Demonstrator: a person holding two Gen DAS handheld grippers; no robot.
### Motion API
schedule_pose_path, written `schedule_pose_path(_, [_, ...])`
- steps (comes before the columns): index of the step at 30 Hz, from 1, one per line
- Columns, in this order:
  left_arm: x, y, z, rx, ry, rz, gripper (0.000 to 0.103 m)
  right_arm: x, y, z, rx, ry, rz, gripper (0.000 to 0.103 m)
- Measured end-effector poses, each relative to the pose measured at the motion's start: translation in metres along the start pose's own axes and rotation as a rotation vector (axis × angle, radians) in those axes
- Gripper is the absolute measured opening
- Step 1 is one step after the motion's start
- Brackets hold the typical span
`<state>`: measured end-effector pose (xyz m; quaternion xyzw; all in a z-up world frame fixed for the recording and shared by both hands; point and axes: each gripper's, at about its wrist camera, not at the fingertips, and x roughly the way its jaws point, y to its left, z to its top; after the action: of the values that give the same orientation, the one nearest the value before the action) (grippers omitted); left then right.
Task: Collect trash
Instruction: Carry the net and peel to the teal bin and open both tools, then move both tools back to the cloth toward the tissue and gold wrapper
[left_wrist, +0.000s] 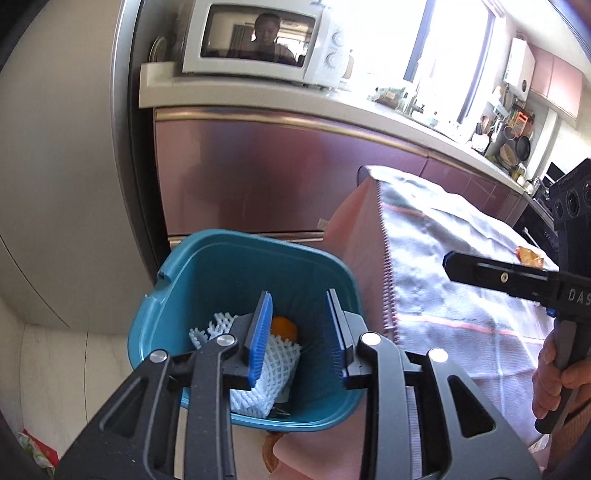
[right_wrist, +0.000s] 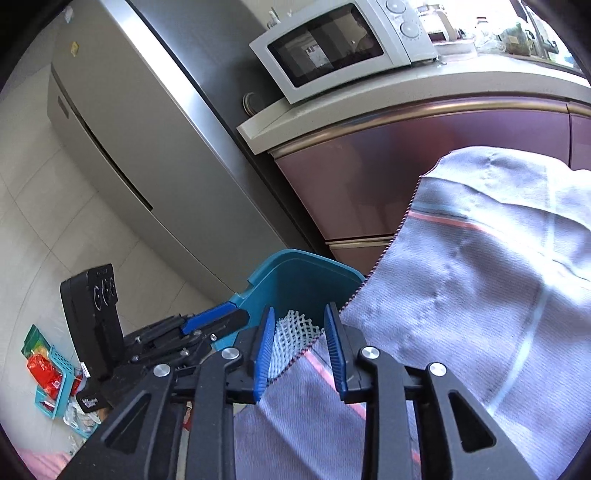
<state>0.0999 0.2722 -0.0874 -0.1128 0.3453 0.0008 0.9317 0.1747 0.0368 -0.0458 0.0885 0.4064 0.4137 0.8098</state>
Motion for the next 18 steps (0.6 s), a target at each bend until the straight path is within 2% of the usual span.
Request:
schedule_pose_path(5, [-0.023, -0.03, 0.006, 0.056, -0.064, -0.077, 0.034, -0.04, -0.006, -0.013, -0.029, -0.054, -0.033, 0.032])
schedule_pose_path(8, [-0.032, -0.053, 0.008, 0.097, -0.088, -0.136, 0.041, -0.068, -0.016, -0.024, -0.024, -0.091, -0.076, 0.034])
schedule_pose_path(18, [-0.02, -0.161, 0.003, 0.238, -0.046, -0.338, 0.05, -0.168, -0.083, -0.067, 0.105, -0.213, -0.276, 0.042])
